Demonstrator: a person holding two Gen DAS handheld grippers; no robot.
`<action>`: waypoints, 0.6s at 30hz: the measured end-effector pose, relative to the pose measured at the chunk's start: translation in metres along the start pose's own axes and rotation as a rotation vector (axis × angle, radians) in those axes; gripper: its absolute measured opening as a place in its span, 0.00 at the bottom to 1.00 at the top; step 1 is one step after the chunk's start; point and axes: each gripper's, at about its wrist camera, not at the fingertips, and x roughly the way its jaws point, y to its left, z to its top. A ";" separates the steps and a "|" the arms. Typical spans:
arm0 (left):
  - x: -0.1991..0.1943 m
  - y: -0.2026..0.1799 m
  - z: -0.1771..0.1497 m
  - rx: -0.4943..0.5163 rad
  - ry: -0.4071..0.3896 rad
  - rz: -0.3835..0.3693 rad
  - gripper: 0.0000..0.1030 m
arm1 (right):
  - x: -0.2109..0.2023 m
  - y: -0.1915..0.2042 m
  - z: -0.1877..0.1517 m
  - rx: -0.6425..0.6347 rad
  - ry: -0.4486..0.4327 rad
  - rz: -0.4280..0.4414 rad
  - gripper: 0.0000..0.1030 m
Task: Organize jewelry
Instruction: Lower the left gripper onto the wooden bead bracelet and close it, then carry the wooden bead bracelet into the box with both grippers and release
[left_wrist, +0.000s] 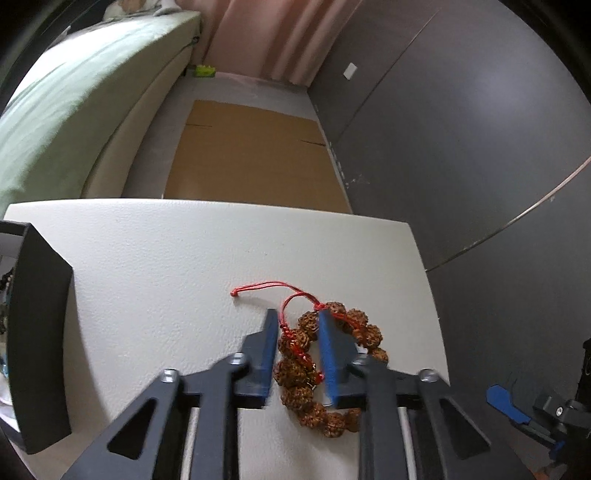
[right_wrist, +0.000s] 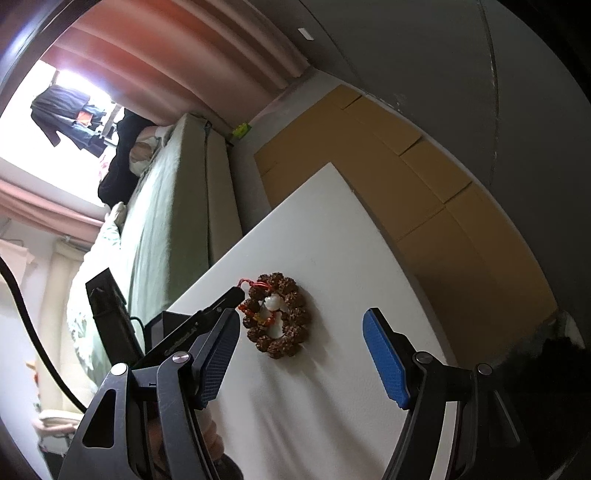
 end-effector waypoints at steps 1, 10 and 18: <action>0.000 0.000 -0.002 0.003 0.000 0.001 0.07 | 0.001 0.000 -0.001 0.000 0.004 -0.002 0.69; -0.038 0.006 -0.017 0.038 -0.053 -0.082 0.06 | 0.016 0.008 -0.003 -0.016 0.037 -0.023 0.69; -0.080 0.021 -0.024 0.037 -0.112 -0.155 0.06 | 0.031 0.025 -0.010 -0.058 0.043 -0.062 0.67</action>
